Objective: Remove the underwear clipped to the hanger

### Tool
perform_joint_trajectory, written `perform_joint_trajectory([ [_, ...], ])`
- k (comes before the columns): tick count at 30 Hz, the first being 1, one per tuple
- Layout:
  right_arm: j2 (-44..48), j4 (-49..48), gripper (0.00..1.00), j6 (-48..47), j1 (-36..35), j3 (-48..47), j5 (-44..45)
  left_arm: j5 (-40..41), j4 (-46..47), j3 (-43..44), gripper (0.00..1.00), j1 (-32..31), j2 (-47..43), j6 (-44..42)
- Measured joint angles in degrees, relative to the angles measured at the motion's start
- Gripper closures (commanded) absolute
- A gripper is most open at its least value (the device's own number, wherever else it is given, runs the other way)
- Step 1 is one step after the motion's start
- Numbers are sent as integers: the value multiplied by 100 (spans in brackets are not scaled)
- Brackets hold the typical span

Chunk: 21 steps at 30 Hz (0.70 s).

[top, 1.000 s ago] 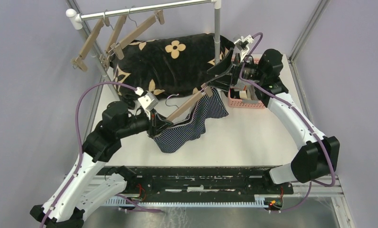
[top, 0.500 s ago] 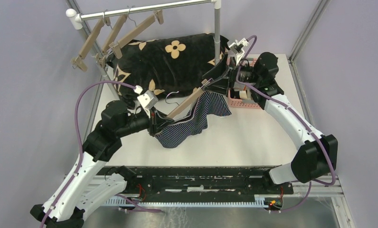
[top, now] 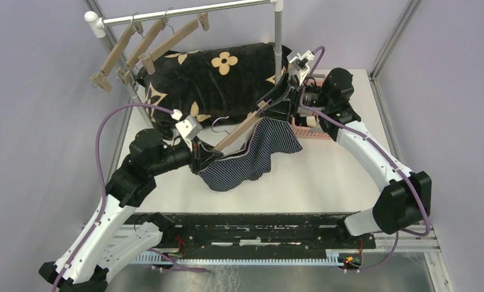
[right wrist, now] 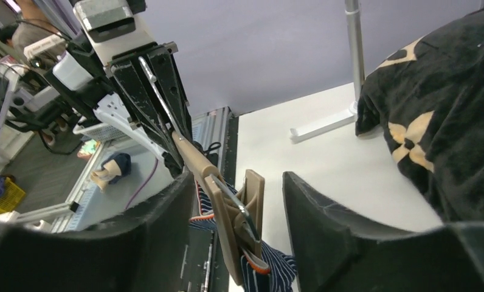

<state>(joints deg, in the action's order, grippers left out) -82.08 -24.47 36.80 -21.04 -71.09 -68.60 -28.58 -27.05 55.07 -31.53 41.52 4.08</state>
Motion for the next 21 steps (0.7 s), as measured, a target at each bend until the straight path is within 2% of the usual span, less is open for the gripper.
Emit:
perform_joint_trajectory([
  [1,0,4,18,-33,-15,0,42,-7,11,0,97,-2,0,0],
  [3,-2,15,17,-87,-35,0,122,-9,22,0,97,-9,-2,0],
  [6,7,15,30,-188,-35,0,205,-17,28,0,97,-7,-9,0],
  [9,31,48,31,-260,-35,0,267,-35,66,0,97,-9,-11,0],
  [10,39,59,35,-262,-35,0,280,-46,70,-2,97,-7,-11,0],
  [12,55,83,52,-271,-35,0,302,-57,85,-9,97,-7,-11,0],
  [15,92,111,89,-306,-35,-2,306,-26,96,-37,97,-7,-11,4],
  [16,105,114,98,-330,-35,-7,297,-26,90,-57,97,-2,-13,7],
  [19,142,131,97,-273,-31,-15,232,-46,122,-87,97,0,-31,7],
  [20,153,129,75,-264,-28,-17,229,-50,127,-92,97,0,-33,7],
  [21,164,129,57,-256,-31,-17,227,-55,142,-103,97,0,-33,7],
])
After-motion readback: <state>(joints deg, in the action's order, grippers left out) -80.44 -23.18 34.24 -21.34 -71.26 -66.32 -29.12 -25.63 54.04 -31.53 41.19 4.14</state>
